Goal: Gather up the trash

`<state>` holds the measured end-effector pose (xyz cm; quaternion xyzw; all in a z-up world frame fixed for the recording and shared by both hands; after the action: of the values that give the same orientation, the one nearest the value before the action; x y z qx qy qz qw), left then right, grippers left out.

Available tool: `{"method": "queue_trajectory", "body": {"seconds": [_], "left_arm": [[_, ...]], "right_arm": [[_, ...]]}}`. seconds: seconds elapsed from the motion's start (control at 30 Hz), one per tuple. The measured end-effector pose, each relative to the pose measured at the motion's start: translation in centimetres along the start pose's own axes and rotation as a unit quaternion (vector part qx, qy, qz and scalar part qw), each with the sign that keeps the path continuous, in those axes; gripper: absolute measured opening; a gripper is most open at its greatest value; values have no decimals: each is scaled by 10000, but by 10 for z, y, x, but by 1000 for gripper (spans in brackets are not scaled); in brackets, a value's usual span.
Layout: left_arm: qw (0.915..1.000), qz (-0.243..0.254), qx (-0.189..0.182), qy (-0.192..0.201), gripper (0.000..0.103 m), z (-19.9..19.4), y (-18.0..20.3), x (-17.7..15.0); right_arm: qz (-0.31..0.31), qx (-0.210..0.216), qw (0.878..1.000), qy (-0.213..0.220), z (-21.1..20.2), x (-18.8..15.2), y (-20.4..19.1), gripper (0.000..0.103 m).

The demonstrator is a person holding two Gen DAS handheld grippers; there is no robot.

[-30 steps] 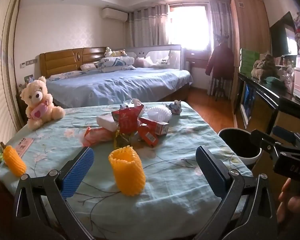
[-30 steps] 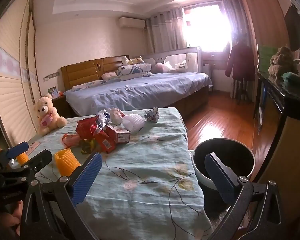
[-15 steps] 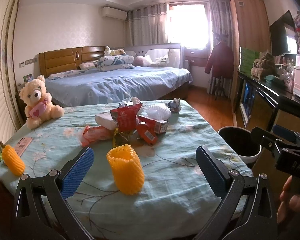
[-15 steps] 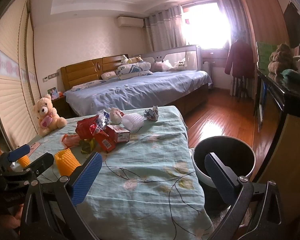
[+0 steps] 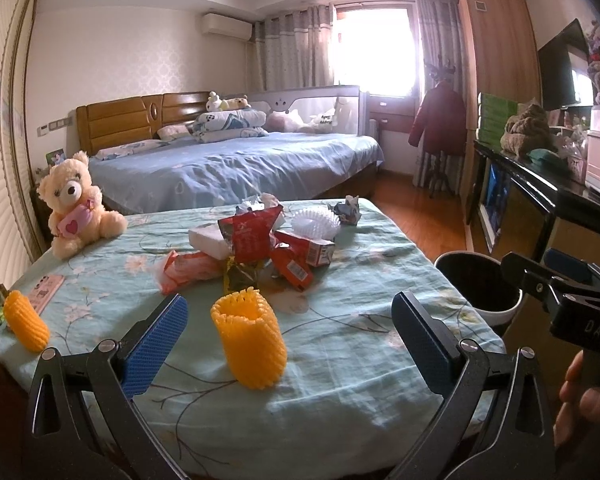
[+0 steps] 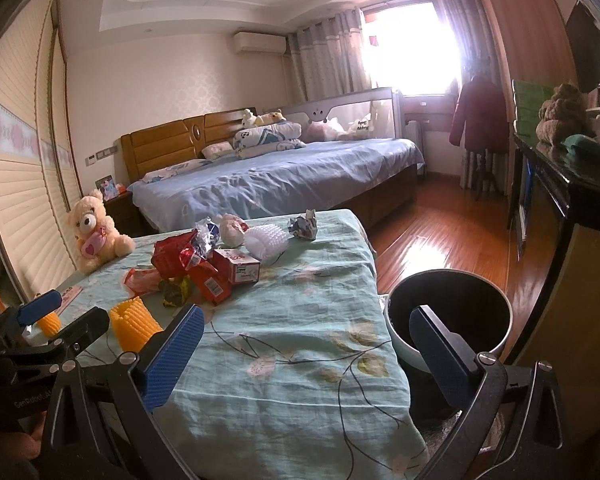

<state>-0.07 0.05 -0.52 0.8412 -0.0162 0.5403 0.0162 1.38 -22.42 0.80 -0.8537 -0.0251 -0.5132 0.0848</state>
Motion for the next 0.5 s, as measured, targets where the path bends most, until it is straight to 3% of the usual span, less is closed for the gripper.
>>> {"method": "queue_trajectory", "body": {"seconds": [0.5], "left_arm": [[10000,-6,-2,-15,103,3,2,-3]], "right_arm": [[20,14,10000,-34,2,-2,-1,103]]}}
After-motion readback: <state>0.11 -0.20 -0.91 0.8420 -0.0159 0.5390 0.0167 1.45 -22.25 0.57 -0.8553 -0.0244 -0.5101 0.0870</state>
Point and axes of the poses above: each gripper's, at about its wrist camera, not at the fingertips, and z roughly the way its jaws point, y to its right, x to its top, the point moved 1 cm from there along z, roughly the way its jaws point, and after that the axes turned 2 degrees about -x, right-handed, at the moved point
